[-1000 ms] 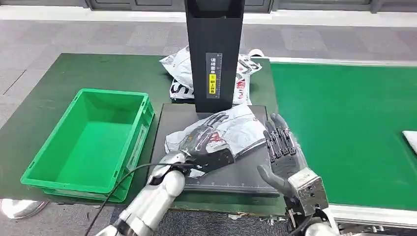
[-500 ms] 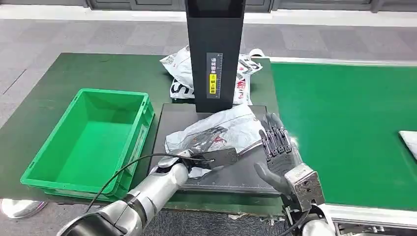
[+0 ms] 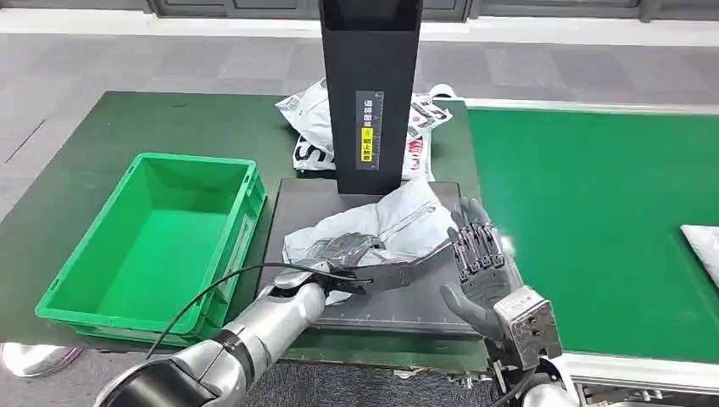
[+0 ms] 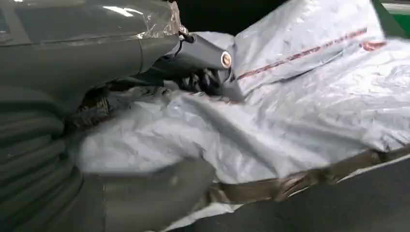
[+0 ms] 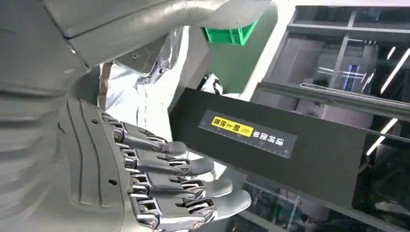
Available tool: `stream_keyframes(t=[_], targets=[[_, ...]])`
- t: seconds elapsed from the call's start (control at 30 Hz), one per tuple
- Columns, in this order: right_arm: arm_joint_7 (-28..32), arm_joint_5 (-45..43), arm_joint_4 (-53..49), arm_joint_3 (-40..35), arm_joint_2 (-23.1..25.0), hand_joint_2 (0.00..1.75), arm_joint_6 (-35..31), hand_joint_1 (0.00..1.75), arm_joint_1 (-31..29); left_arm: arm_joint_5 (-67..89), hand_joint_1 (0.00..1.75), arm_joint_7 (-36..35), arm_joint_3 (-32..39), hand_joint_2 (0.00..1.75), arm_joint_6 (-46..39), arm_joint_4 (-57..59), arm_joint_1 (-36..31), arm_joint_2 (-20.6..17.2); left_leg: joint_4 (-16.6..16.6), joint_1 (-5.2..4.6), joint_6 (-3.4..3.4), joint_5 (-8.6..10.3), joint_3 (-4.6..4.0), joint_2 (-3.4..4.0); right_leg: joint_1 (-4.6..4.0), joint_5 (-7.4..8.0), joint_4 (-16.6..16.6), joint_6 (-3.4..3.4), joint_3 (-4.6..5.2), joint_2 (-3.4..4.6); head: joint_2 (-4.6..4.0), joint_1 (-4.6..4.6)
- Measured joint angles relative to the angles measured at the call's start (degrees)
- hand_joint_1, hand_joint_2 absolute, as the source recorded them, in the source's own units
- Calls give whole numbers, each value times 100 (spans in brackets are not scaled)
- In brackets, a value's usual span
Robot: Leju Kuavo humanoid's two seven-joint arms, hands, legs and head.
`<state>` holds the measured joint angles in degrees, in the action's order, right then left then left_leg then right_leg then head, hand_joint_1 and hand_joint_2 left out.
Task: Moved the parcel from conveyor to table for the left to box.
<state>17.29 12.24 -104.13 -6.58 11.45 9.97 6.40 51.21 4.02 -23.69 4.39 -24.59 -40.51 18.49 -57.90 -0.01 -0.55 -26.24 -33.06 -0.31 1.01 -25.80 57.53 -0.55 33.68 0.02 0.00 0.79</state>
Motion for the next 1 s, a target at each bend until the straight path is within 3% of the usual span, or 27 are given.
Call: stream_keyframes(t=[0.47, 0.63, 0.8, 1.0], targets=[[37, -26, -83, 0, 0, 175, -79, 0, 127, 0, 175, 39, -5, 175, -22, 88, -23, 9, 0, 0, 0, 0, 0, 0, 0, 0, 0, 0, 0, 0, 0, 0], [70, -50, -194, 9, 0, 175, -253, 0, 222, -271, 175, 281, 6, 175, -534, -47, -26, -13, 0, 0, 0, 0, -1, -1, 0, 0, 0, 0, 1, -1, 0, 0], [79, -46, -488, 276, 15, 175, -485, 0, 468, -621, 175, 509, 266, 175, -1235, -917, 25, -164, 0, 0, 0, 0, -3, -1, 0, 0, 0, 0, 1, -1, 0, 2], [262, -52, -807, 689, 109, 175, -702, 0, 869, -295, 175, 13, 614, 175, -2062, -3361, 551, -549, 3, 1, -3, -3, -9, 4, -2, -3, 1, 3, 9, 3, 0, 0]])
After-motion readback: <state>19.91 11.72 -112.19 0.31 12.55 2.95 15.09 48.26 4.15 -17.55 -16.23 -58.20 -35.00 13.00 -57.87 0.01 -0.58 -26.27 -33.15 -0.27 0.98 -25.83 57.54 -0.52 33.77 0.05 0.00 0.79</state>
